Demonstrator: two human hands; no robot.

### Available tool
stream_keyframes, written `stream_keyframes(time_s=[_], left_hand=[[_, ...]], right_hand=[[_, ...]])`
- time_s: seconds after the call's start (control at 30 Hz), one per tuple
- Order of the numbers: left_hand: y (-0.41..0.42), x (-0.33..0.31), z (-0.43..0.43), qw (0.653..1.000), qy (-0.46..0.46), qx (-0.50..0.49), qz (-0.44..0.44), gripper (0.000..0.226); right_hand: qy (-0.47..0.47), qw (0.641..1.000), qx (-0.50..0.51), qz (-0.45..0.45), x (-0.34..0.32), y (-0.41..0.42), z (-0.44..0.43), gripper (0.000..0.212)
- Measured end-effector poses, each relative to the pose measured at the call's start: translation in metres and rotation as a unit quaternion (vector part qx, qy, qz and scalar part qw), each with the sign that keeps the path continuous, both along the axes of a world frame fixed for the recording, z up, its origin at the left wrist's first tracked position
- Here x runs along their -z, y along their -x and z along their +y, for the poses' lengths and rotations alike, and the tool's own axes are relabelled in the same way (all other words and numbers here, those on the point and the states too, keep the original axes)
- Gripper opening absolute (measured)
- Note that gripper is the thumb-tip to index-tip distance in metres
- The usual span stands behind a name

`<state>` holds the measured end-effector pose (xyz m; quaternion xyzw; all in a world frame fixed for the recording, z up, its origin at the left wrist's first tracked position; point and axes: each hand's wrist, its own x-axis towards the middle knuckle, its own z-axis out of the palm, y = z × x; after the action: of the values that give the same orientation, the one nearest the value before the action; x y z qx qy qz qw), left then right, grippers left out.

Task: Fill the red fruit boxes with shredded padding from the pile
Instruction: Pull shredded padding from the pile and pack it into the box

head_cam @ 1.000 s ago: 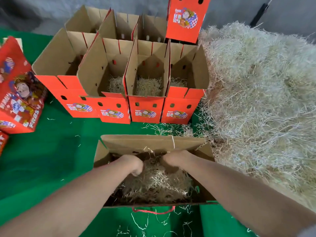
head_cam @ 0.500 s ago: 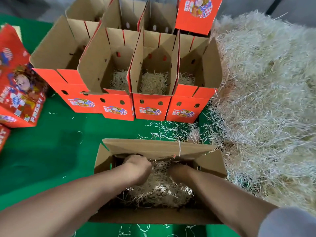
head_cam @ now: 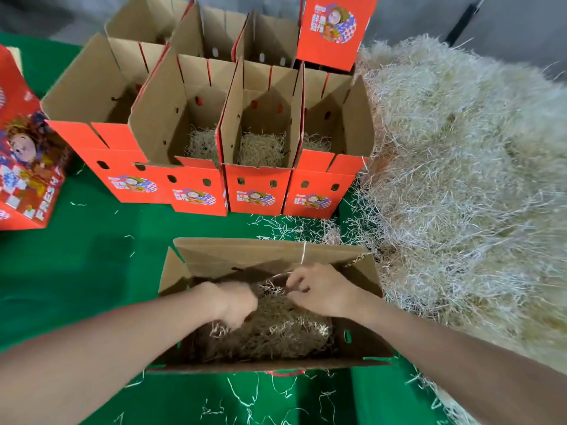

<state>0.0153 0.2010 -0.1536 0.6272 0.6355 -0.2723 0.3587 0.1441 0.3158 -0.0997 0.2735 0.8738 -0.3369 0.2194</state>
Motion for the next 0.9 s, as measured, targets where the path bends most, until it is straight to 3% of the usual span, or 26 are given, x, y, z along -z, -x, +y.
stream_keyframes(time_s=[0.1, 0.17, 0.23, 0.33, 0.4, 0.5, 0.63, 0.73, 0.8, 0.87, 0.9], left_hand=[[0.008, -0.01, 0.006, 0.996, -0.041, -0.071, -0.041, 0.026], [0.011, -0.016, 0.007, 0.996, -0.038, -0.075, -0.042, 0.027], [0.01, -0.022, 0.007, 0.997, -0.045, -0.065, -0.021, 0.029], [0.01, -0.027, 0.003, 0.997, -0.04, -0.067, 0.014, 0.03], [0.012, -0.031, -0.001, 0.998, -0.031, -0.058, 0.025, 0.027], [0.02, -0.039, -0.006, 0.997, -0.031, -0.05, 0.046, 0.023], [0.029, -0.055, -0.009, 0.996, -0.03, -0.069, 0.041, 0.023], [0.035, -0.062, -0.01, 0.996, -0.016, -0.085, -0.002, 0.025], [0.036, -0.061, -0.011, 0.996, -0.022, -0.088, -0.017, 0.012], [0.035, -0.057, -0.012, 0.994, -0.034, -0.098, -0.024, 0.015], [0.035, -0.055, -0.012, 0.993, -0.04, -0.104, -0.026, 0.022]], right_hand=[[0.225, 0.957, 0.177, 0.05, -0.027, -0.018, 0.002, 0.038], [0.305, 0.918, 0.237, 0.092, -0.039, -0.022, 0.005, 0.051], [0.328, 0.887, 0.299, 0.128, -0.045, -0.017, 0.005, 0.057], [0.312, 0.854, 0.386, 0.158, -0.044, -0.005, -0.001, 0.035], [0.303, 0.863, 0.365, 0.174, -0.043, -0.002, -0.007, 0.026], [0.274, 0.921, 0.218, 0.172, -0.037, -0.004, -0.018, 0.025], [0.148, 0.988, -0.034, 0.028, -0.022, -0.005, -0.028, 0.027], [-0.002, 0.982, -0.177, -0.067, -0.005, -0.002, -0.029, 0.024], [0.01, 0.986, -0.136, -0.094, -0.003, -0.002, -0.025, 0.013], [0.209, 0.976, 0.049, -0.034, -0.01, -0.005, -0.019, 0.017], [0.335, 0.93, 0.153, 0.024, -0.016, -0.006, -0.016, 0.025]])
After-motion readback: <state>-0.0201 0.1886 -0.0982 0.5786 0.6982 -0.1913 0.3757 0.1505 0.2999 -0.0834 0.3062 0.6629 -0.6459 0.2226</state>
